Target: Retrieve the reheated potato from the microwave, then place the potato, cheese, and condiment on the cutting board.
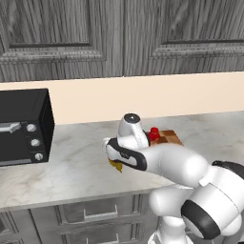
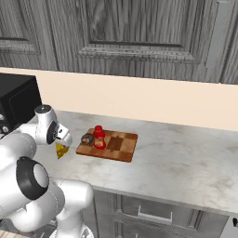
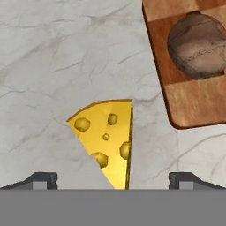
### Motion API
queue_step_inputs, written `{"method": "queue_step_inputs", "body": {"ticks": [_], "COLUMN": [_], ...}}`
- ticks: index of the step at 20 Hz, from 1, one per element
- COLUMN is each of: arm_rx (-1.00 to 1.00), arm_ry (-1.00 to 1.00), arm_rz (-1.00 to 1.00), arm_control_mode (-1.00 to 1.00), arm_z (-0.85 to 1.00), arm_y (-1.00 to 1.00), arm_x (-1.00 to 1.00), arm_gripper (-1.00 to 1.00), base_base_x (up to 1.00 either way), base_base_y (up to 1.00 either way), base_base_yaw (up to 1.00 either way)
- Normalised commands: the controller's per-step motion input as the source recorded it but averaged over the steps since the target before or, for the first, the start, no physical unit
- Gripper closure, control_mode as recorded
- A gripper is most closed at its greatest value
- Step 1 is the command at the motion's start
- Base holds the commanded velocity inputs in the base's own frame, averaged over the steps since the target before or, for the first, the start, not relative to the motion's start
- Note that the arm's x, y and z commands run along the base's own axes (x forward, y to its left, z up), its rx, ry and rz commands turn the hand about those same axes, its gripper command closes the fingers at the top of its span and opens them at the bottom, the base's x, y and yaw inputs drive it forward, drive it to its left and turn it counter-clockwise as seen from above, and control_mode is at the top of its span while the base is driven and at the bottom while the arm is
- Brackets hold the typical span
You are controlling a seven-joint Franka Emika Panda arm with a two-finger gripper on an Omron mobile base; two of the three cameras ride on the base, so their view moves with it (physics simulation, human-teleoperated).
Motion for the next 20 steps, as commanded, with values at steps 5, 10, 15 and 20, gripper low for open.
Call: {"method": "queue_step_inputs", "body": {"ticks": [5, 10, 15, 20], "arm_rx": [0.0, 0.0, 0.0, 0.0], "arm_ry": [0.0, 0.0, 0.0, 0.0], "arm_rz": [0.09, 0.07, 0.05, 0.06], "arm_control_mode": [-1.0, -1.0, -1.0, -1.0], "arm_z": [-0.3, -0.32, -0.28, -0.18], "arm_y": [0.02, 0.07, 0.01, 0.09], "arm_x": [0.01, 0.22, 0.25, 0.08], "arm_gripper": [-1.0, -1.0, -1.0, -1.0], "base_base_x": [0.0, 0.0, 0.0, 0.0], "base_base_y": [0.0, 0.0, 0.0, 0.0], "base_base_yaw": [0.0, 0.0, 0.0, 0.0]}}
